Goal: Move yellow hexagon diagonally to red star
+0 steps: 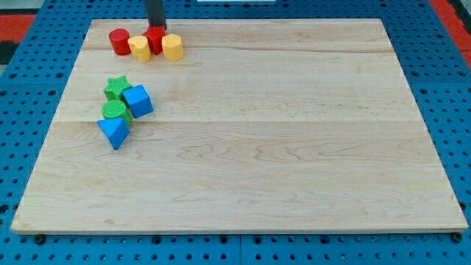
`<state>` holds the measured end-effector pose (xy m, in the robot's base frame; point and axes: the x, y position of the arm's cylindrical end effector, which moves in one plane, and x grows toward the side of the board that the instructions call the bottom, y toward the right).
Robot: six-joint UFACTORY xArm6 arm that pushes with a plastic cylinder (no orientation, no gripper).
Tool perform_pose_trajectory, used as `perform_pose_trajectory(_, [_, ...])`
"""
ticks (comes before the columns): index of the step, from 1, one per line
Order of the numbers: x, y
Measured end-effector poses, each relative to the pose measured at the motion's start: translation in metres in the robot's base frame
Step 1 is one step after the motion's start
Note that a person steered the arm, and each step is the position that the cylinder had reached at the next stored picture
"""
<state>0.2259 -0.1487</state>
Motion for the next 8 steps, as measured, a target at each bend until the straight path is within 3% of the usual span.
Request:
perform_pose_trajectory(1, [0.009, 0.003])
perform_pose_trajectory(3, [-0.034, -0.011])
perform_pose_trajectory(5, [-0.034, -0.153])
perform_pose_trajectory(7, [-0.021, -0.156])
perform_pose_trajectory(8, [0.008, -0.156])
